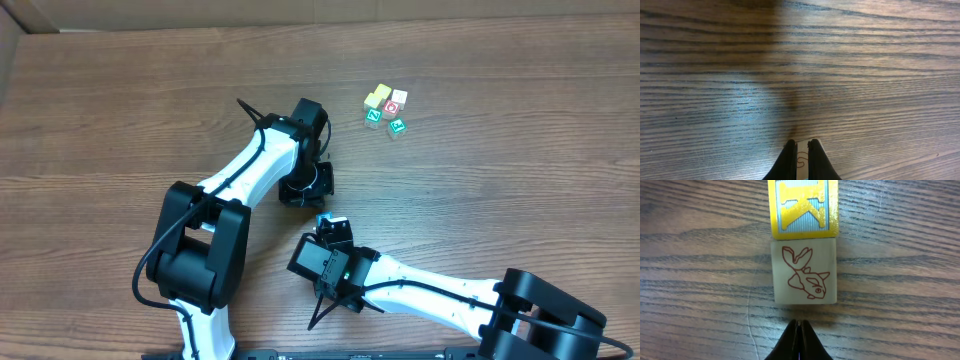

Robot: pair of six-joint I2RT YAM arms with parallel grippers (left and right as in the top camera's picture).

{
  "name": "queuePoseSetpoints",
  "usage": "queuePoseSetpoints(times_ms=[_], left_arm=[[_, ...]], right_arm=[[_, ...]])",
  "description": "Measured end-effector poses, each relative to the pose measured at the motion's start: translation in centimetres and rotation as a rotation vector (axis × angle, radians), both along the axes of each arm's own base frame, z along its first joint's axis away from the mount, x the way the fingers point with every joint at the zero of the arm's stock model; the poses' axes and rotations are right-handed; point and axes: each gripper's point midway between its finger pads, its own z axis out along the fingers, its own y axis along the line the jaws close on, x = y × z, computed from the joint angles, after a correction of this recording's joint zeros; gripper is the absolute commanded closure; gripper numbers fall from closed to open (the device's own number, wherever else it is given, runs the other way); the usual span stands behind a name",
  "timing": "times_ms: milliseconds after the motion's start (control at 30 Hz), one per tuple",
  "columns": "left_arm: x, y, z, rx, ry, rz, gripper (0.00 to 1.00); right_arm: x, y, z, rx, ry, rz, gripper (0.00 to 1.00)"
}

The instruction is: Flip 3 blocks

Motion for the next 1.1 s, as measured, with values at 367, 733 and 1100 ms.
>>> queuePoseSetpoints(times_ms=[367,733,1100], left_arm=[[0.1,0.5,-0.1,0.036,-0.002,0.032,0.96],[0.3,0.9,-0.5,0.069,-0.007,0.06,0.96],[-0.4,0.9,-2.2,0.089,0.044,0.066,0.96]], right_arm=[[0.0,0.0,0.0,0.001,0.0,0.0,0.96],[0.0,0.0,0.0,0.001,-0.001,0.0,0.96],[0.0,0.0,0.0,0.002,-0.001,-0.002,0.96]])
